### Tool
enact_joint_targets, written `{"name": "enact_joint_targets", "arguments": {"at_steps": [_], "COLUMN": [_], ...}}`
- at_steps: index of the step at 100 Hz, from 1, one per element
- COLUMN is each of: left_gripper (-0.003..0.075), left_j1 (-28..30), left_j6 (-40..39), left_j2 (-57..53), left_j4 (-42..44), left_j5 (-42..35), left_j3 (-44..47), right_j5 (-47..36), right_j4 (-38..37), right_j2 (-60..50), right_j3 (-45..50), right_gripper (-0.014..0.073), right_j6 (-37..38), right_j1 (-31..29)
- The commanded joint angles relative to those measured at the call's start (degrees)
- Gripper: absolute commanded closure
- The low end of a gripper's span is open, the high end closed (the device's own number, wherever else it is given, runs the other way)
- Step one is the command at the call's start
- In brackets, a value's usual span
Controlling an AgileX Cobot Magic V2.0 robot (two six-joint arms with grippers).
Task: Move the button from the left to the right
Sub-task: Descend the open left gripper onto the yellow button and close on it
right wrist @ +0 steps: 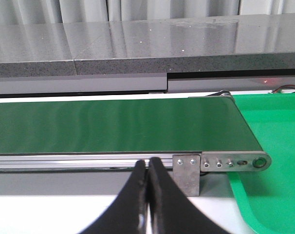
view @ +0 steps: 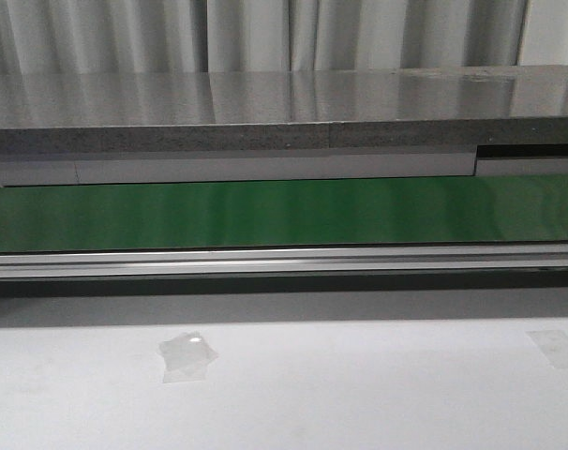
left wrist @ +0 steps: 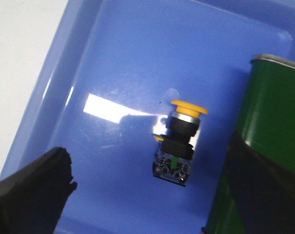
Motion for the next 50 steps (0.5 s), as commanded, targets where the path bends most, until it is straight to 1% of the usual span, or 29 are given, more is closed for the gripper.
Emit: {"name": "enact_joint_targets", "arguments": {"at_steps": [1,20,50], "left_gripper": [0.0115,0.0115,0.0115], "left_j1": [0.3,0.3,0.6], "left_j6": [0.6,7.0,7.4], "left_j2": [0.7,6.1,9.1], "left_j4": [-1.1,-7.4,-8.1], "left_j5": [-3.3,-5.2,-9.7], "left_j3": [-1.8,-1.8,-2.0], "right_j5": [-5.0,-5.0,-5.0], "right_j4": [-0.7,-0.7,-0.7], "right_j2": [-1.1,-1.1,-1.1], "right_j3": [-0.8,-0.8,-0.8], "right_gripper": [0.0662,0.0662,0.0662], "right_j6": [0.0,0.0,0.0], "right_j1": [0.1,0.1,0.1]}}
